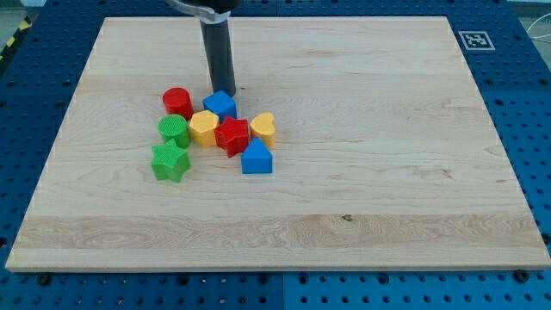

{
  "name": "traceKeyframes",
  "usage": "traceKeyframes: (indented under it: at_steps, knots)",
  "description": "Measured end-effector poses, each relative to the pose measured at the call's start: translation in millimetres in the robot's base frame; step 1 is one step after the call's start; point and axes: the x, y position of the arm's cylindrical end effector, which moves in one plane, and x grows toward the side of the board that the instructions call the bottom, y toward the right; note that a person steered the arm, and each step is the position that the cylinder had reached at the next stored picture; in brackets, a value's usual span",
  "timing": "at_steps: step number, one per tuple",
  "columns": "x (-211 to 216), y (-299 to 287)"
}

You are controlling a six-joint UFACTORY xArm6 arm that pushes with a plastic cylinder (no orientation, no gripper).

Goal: Slide the red circle to the top of the blue cube

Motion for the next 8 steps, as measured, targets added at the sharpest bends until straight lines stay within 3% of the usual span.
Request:
traceKeyframes:
  at_steps: [3,4,8]
  knots:
    - [63.1,0.0]
    - [65.8,0.0]
    - [-31.4,-29.6]
